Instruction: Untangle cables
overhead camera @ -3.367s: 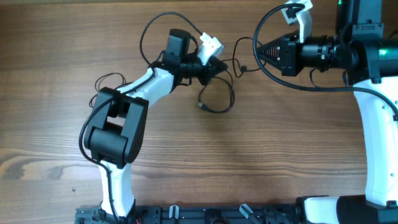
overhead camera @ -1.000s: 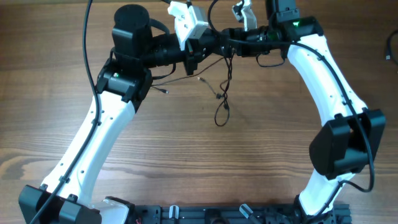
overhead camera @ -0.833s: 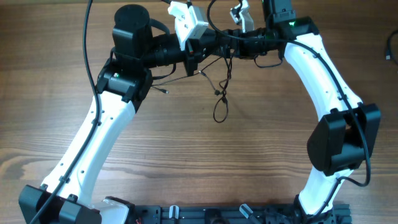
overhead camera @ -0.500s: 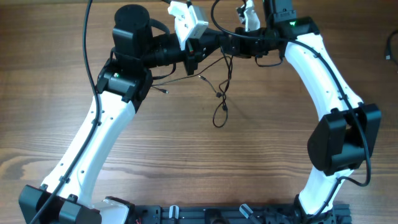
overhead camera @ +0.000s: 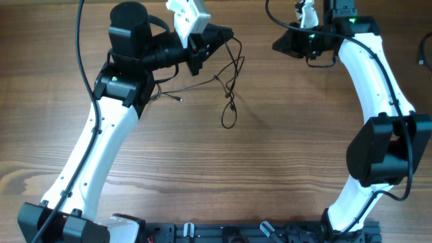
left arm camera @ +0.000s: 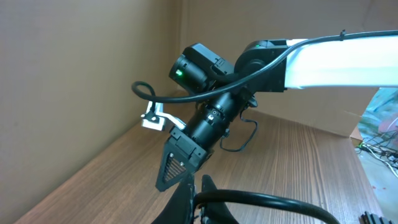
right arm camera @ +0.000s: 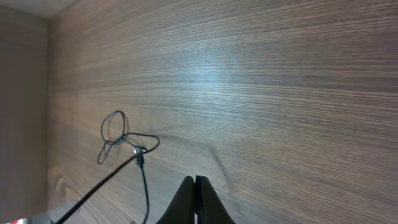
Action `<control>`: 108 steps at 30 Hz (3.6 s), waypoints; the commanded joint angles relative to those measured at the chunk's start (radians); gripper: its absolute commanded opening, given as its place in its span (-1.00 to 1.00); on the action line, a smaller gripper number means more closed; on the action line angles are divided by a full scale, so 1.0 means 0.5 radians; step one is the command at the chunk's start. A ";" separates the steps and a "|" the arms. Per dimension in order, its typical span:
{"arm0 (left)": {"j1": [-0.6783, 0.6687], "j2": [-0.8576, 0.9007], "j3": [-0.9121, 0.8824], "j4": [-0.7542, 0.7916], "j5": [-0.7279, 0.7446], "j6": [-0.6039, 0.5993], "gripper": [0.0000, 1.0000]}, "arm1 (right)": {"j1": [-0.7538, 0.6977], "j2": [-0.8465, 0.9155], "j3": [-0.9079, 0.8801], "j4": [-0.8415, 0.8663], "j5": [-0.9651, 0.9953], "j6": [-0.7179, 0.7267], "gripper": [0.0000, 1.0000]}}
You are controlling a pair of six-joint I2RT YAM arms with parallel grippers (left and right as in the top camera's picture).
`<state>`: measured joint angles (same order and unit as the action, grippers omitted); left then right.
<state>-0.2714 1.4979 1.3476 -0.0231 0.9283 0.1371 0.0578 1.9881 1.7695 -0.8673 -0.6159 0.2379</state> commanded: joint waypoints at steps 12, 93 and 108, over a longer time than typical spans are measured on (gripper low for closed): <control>0.016 -0.038 0.013 0.002 -0.010 0.024 -0.92 | 0.015 0.050 0.005 -0.002 -0.700 -0.146 0.99; 0.703 -0.079 0.013 -0.751 -0.526 0.083 -0.24 | 0.262 0.068 -0.127 -0.037 0.926 -0.028 -0.91; 0.703 -0.079 0.013 -1.130 -0.635 0.085 -0.31 | 0.430 0.349 -0.127 0.269 1.113 0.155 0.14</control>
<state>0.0849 1.4788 1.3476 -0.5755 0.6178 0.1711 0.2546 2.1254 1.7096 -0.7467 -0.0803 0.2901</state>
